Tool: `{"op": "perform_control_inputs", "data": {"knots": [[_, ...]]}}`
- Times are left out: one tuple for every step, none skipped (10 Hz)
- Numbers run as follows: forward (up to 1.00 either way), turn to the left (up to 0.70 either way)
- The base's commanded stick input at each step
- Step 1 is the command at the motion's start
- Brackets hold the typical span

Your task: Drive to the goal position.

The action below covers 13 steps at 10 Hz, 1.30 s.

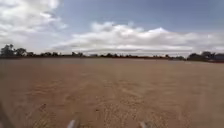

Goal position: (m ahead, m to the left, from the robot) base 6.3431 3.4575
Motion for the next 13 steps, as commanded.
{"op": "perform_control_inputs", "data": {"knots": [[0.7,0.27],[0.7,0.27],[0.7,0.27],[0.7,0.27],[0.7,0.27],[0.7,0.27],[0.7,0.27],[0.7,0.27],[0.7,0.27],[0.7,0.27],[0.7,0.17],[0.7,0.0],[0.7,0.0]]}}
